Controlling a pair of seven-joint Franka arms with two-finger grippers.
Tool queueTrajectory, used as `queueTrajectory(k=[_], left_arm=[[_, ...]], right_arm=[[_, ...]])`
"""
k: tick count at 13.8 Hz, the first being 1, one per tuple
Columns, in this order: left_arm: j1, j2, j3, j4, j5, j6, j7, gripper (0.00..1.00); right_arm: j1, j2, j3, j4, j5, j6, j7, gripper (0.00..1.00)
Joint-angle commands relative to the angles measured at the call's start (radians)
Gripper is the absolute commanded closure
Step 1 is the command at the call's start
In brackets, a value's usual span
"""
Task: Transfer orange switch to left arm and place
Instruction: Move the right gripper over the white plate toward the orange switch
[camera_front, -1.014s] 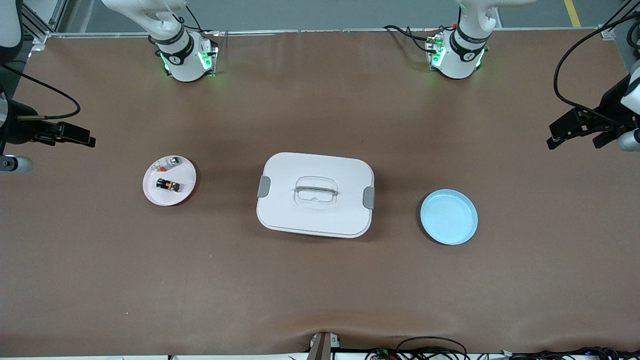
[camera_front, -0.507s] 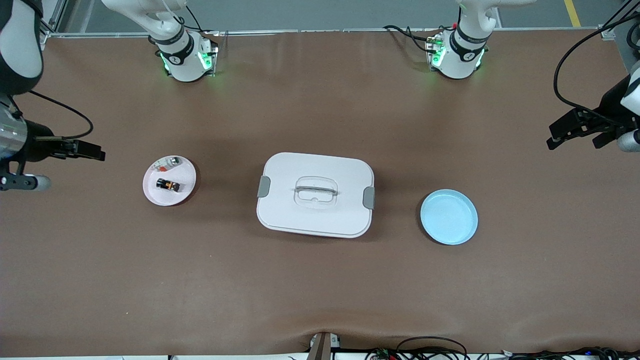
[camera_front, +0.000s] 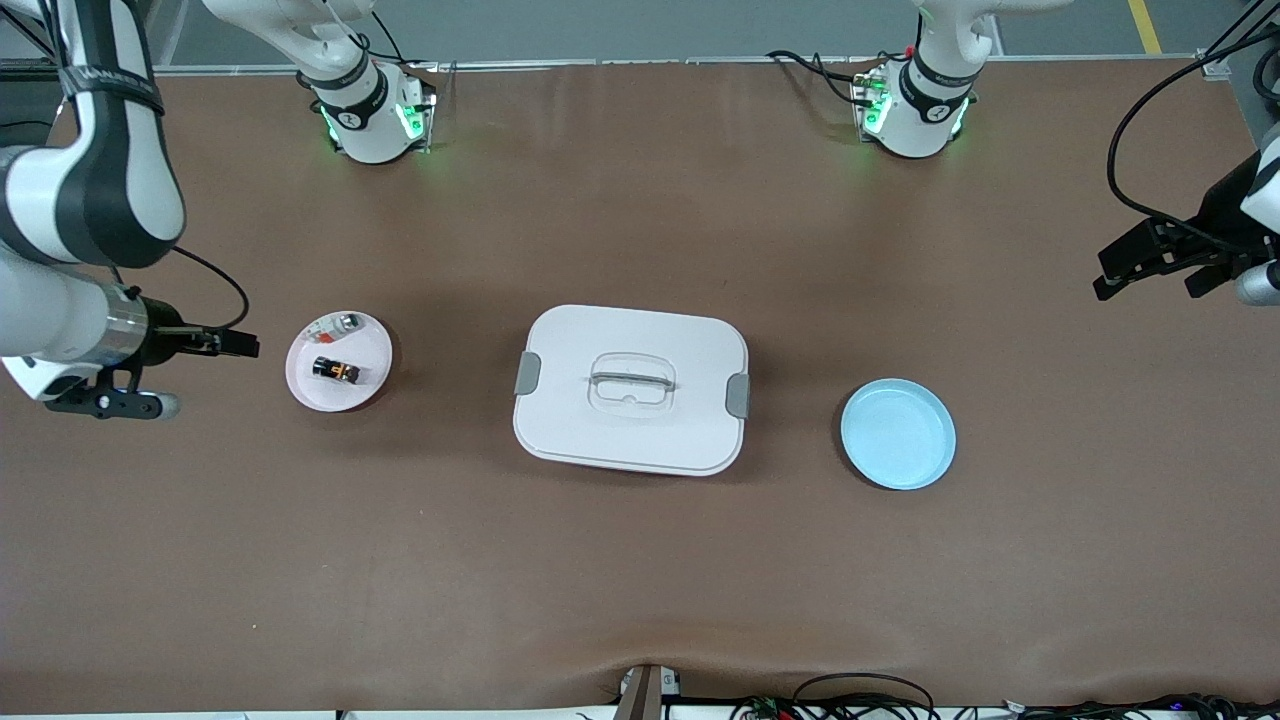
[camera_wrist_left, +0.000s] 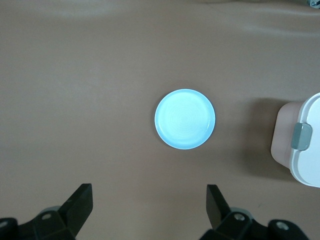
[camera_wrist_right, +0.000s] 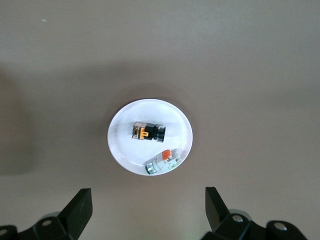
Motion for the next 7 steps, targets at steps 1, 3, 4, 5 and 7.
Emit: queueTrajectory(k=[1, 3, 4, 5, 7], left_arm=[[0.0, 0.002, 0.004, 0.01, 0.006, -0.017, 0.028, 0.0], [0.0, 0.002, 0.004, 0.01, 0.006, -0.017, 0.028, 0.0], [0.0, 0.002, 0.004, 0.01, 0.006, -0.017, 0.028, 0.0], [0.0, 0.002, 0.004, 0.01, 0.006, -0.017, 0.028, 0.0], [0.0, 0.002, 0.004, 0.01, 0.006, -0.017, 0.028, 0.0]], right_arm=[[0.002, -0.037, 0.004, -0.123, -0.018, 0.097, 0.053, 0.0], [-0.002, -0.056, 0.006, -0.21, -0.018, 0.205, 0.058, 0.0], [0.0, -0.057, 0.006, -0.241, -0.018, 0.259, 0.058, 0.0], [0.003, -0.056, 0.006, -0.272, -0.018, 0.311, 0.058, 0.0], [0.024, -0.059, 0.006, -0.315, -0.023, 0.384, 0.058, 0.0]])
